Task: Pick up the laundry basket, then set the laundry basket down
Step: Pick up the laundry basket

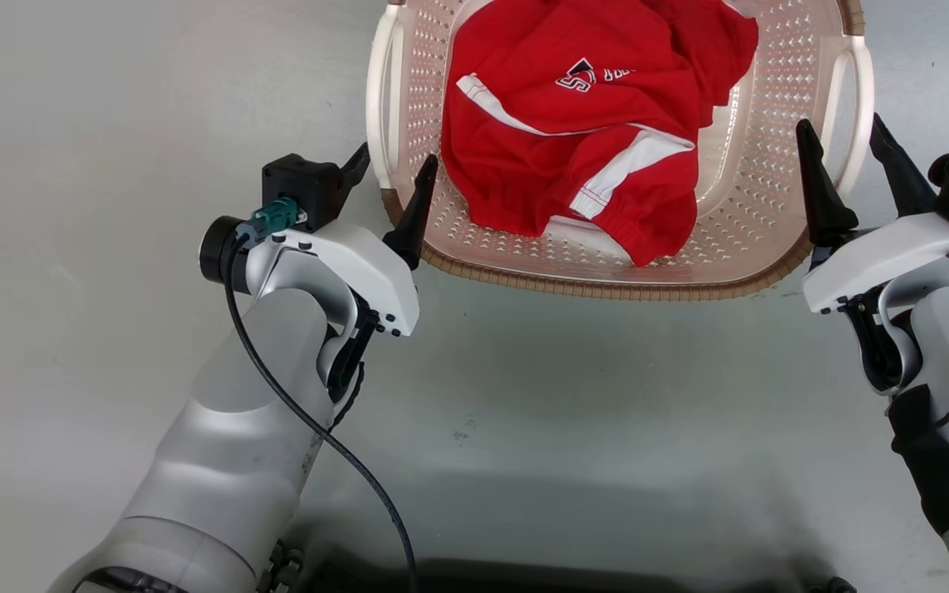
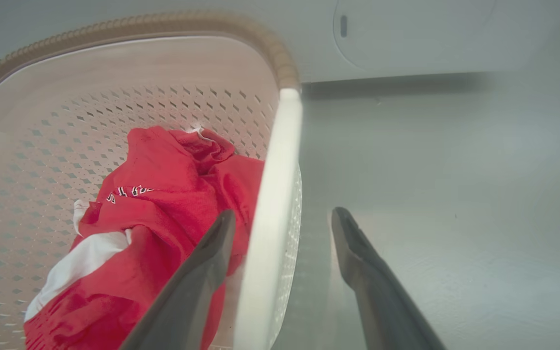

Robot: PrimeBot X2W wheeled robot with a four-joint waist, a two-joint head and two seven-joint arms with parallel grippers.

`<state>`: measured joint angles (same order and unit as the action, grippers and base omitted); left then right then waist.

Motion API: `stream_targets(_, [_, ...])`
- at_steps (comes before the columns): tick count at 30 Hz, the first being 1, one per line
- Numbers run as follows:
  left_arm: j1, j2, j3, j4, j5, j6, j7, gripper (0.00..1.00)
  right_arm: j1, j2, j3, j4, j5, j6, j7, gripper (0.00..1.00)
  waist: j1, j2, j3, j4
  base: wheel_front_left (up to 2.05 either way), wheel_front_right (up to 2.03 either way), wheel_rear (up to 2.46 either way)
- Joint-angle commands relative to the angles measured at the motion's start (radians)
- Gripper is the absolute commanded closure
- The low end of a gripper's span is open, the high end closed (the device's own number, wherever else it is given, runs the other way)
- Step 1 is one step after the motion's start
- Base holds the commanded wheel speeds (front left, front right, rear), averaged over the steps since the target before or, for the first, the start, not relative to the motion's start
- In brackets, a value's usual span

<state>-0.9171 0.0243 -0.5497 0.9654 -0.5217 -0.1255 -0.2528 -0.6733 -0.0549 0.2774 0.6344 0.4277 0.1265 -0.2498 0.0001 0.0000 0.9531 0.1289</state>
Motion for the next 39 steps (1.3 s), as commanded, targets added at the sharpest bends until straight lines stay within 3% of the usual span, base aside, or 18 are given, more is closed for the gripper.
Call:
stream_targets(1, [0.003, 0.033, 0.01, 0.004, -0.009, -0.005, -0.009, 0.0, 0.022, 0.005, 0.024, -0.006, 0.014, 0.004, -0.012, 0.0, 0.0, 0.0, 0.004, -0.005, 0.0, 0.0, 0.0])
stream_targets(23, [-0.079, 0.059, -0.079, 0.085, -0.063, -0.005, -0.009, 0.0, -0.011, 0.005, 0.064, 0.003, 0.029, 0.004, -0.012, 0.0, 0.0, 0.0, 0.032, -0.018, 0.0, 0.0, 0.0])
stream_targets(24, [-0.082, 0.058, -0.088, 0.086, -0.065, -0.005, -0.009, 0.6, -0.011, 0.005, 0.067, 0.005, 0.031, 0.004, -0.012, 0.0, 0.0, 0.0, 0.033, -0.019, 0.0, 0.0, 0.0])
stream_targets(25, [-0.084, 0.059, -0.095, 0.081, -0.067, -0.005, -0.009, 1.0, -0.013, 0.005, 0.069, 0.007, 0.033, 0.004, -0.012, 0.38, 0.0, 0.0, 0.035, -0.02, 0.0, 0.0, 0.0])
stream_targets(26, [-0.083, 0.059, -0.103, 0.084, -0.072, -0.005, -0.009, 1.0, -0.014, 0.005, 0.07, 0.007, 0.035, 0.004, -0.012, 1.0, 0.0, 0.0, 0.036, -0.021, 0.0, 0.0, 0.0])
stream_targets(39, [-0.095, 0.064, -0.164, 0.109, -0.151, -0.005, -0.009, 1.0, -0.028, 0.005, 0.085, 0.023, 0.03, 0.004, -0.012, 1.0, 0.0, 0.0, 0.038, -0.02, 0.0, 0.0, 0.0])
